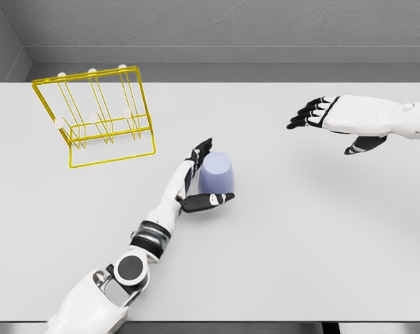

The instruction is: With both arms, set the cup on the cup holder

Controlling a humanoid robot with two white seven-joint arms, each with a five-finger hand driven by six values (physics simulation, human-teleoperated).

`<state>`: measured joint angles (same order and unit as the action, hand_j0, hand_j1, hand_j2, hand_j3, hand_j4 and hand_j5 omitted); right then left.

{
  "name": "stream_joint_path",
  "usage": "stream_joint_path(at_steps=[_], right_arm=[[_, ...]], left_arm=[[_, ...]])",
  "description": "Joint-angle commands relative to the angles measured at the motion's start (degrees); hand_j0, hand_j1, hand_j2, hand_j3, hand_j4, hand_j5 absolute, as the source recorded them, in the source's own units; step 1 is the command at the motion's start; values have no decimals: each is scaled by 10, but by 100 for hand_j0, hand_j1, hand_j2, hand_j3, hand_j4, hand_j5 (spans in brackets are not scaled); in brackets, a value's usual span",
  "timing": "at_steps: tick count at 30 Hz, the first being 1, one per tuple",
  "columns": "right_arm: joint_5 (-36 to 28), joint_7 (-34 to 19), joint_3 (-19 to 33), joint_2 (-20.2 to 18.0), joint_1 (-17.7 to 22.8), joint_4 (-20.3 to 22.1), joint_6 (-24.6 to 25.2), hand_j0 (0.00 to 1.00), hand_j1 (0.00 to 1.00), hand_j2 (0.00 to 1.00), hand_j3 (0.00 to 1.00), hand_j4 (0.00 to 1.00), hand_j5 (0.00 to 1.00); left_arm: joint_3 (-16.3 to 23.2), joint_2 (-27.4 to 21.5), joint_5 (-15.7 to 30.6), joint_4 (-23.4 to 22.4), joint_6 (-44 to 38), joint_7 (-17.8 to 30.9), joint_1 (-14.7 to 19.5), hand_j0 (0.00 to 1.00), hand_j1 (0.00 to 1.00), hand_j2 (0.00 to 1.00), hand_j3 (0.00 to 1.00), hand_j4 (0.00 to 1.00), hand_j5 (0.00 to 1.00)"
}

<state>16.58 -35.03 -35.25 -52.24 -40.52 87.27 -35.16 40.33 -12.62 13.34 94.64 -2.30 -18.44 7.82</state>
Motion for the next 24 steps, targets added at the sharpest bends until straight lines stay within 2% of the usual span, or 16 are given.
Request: stream_joint_path(at_steps=[1,4,11,24], right_arm=[[-3,0,0,-1,0,0,2,100,100,100,100,100,100],[-2,0,0,0,0,0,2,100,100,100,100,100,100],[-3,0,-1,1,0,0,2,100,100,100,100,100,100],[-2,0,-1,1,5,0,2,100,100,100,100,100,100]], left_arm=[[-1,-1,-2,1,0,-2,0,90,90,90,90,90,90],[0,-1,-2,0,0,-2,0,85,85,85,85,85,85],[0,-1,-2,0,0,-2,0,85,85,85,85,85,85],[1,0,-5,-3,0,-1,0,67,67,67,67,67,67]])
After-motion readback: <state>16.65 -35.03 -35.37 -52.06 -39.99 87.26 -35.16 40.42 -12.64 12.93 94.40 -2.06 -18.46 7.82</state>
